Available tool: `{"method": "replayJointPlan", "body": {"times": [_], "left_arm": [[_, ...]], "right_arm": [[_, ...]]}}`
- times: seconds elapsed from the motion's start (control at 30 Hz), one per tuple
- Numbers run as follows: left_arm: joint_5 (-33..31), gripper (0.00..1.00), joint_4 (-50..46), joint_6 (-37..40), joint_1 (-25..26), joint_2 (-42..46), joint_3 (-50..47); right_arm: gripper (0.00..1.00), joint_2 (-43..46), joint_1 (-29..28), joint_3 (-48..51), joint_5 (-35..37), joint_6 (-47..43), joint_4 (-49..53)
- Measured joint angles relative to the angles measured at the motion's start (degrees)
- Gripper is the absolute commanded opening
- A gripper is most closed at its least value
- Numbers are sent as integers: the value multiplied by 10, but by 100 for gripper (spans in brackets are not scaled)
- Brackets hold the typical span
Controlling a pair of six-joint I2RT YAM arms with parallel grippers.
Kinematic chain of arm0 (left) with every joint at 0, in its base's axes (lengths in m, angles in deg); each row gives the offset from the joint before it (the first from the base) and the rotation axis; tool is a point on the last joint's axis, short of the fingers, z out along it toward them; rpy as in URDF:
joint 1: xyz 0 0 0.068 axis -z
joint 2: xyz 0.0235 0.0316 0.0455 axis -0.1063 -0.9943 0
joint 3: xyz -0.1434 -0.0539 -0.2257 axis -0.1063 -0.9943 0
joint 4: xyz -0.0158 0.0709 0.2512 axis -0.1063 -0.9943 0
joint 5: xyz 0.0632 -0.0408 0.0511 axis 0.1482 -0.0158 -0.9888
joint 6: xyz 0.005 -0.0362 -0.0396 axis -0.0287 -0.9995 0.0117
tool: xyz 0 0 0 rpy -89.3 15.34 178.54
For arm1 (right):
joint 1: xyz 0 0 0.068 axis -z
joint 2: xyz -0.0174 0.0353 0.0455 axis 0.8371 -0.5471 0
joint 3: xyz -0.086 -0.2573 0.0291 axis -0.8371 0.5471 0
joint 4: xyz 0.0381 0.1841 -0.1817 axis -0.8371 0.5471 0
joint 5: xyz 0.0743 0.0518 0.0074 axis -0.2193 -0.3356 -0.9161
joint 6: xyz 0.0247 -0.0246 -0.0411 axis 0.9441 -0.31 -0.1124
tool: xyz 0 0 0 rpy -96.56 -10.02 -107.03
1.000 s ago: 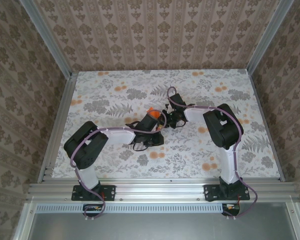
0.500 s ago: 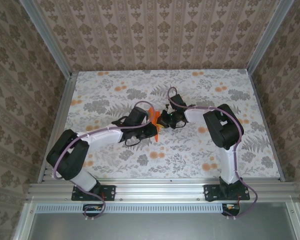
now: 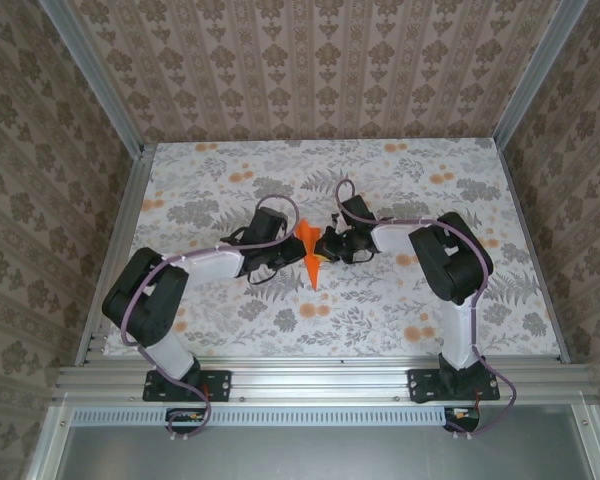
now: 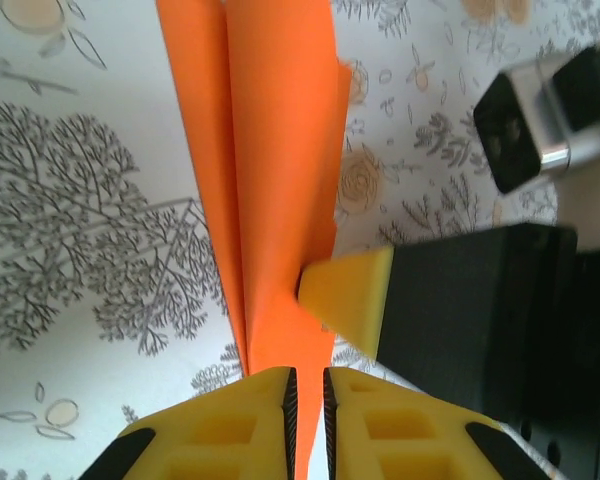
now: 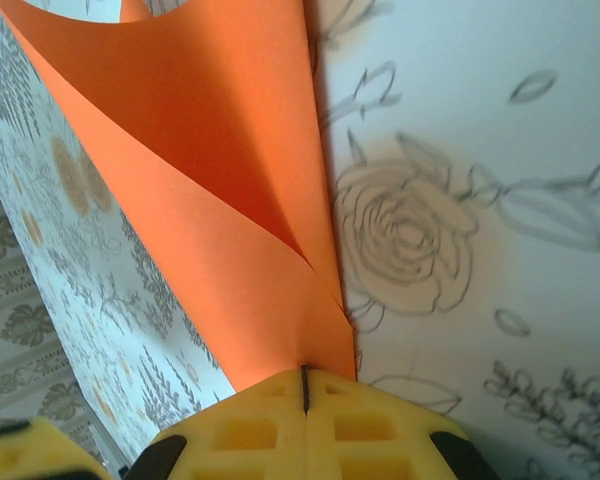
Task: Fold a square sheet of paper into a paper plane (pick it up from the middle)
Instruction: Fold the wing for the fifth time at the center of the table.
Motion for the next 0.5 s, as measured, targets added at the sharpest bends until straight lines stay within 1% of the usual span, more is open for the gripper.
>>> {"method": "replayJointPlan", "body": {"times": [0.23,0.5], "left_arm": [[-6,18,7,1,-3,-34,27],[-7,17,-1,5,-7,-106,85]], "right_arm": [[5,9,-13,12,-4,-10,1],[5,9,-13,12,-7,-20,1]]}}
